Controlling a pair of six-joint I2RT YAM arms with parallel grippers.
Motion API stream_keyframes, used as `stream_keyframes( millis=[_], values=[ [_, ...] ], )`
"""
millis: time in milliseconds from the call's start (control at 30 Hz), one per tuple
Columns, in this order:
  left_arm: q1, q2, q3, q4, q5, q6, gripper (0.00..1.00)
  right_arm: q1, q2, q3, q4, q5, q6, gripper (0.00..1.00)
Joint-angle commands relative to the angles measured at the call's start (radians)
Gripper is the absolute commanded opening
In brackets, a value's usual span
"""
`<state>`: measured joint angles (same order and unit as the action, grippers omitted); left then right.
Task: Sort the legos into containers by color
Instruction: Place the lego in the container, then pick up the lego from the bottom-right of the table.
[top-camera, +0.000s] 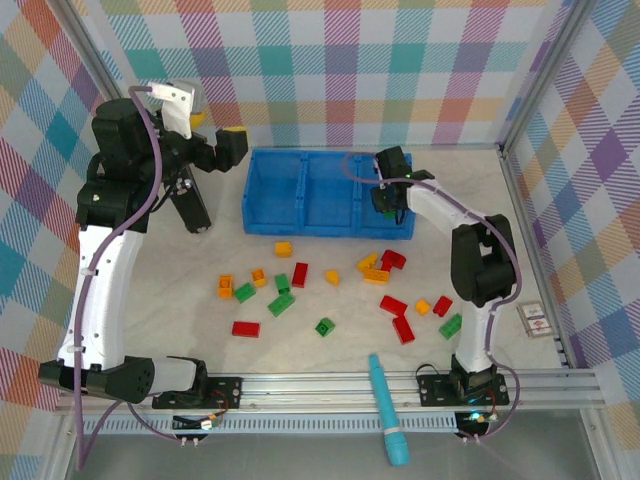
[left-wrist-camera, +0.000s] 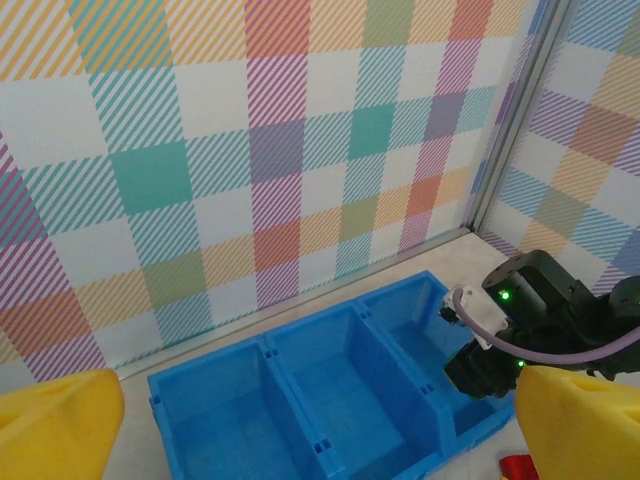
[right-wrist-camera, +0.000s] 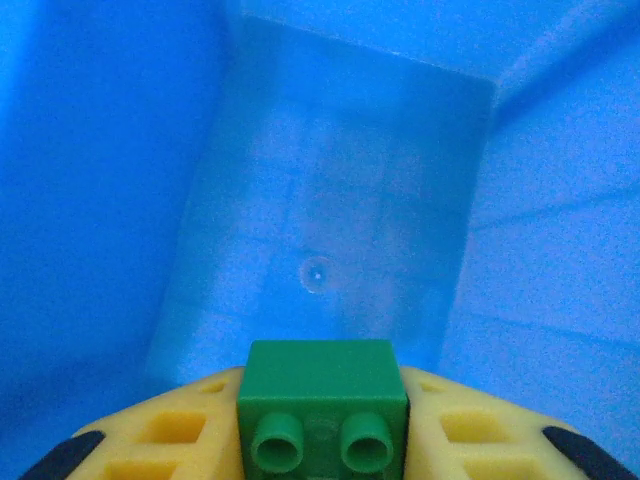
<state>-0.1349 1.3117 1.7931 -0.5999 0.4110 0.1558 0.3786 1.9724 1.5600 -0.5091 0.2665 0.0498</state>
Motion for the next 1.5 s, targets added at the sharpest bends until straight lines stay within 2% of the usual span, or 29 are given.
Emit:
stream_keyframes(
  millis=[0,200,433,533,700,833,967,1167,1467],
  values=[
    [0.009,-0.002,0.022,-0.002,0.021,0.027,1.0,0.013,0.005,0.047,0.001,0.031,-0.023,0.4],
    [0.009,0.0,0.02,-0.005,0.03,0.033,1.0,0.014,-0.036,0.068,-0.027,0.038,-0.033,0.54],
    [0.008,0.0,0.015,-0.011,0.043,0.053,1.0,0.02,-0.216,0.009,-0.15,0.056,0.007,0.58],
    [0.009,0.001,0.015,-0.019,0.061,0.07,1.0,0.019,-0.347,-0.099,-0.23,0.086,0.106,0.69],
    [0.009,-0.025,-0.013,-0.015,0.067,0.097,1.0,0.007,-0.544,-0.329,-0.392,0.136,0.44,0.83],
    [0.009,-0.041,-0.035,-0.003,0.066,0.109,1.0,-0.009,-0.632,-0.475,-0.489,0.08,0.666,0.81],
    [0.009,-0.043,-0.036,-0.005,0.071,0.112,1.0,-0.009,-0.762,-0.628,-0.467,0.037,0.776,0.81],
    [0.009,-0.046,-0.044,0.0,0.057,0.123,1.0,-0.017,-0.942,-0.797,-0.434,0.045,0.837,0.83],
    [0.008,-0.064,-0.055,0.012,0.079,0.122,1.0,-0.063,-0.927,-0.906,-0.347,0.015,0.849,0.74]
  ],
)
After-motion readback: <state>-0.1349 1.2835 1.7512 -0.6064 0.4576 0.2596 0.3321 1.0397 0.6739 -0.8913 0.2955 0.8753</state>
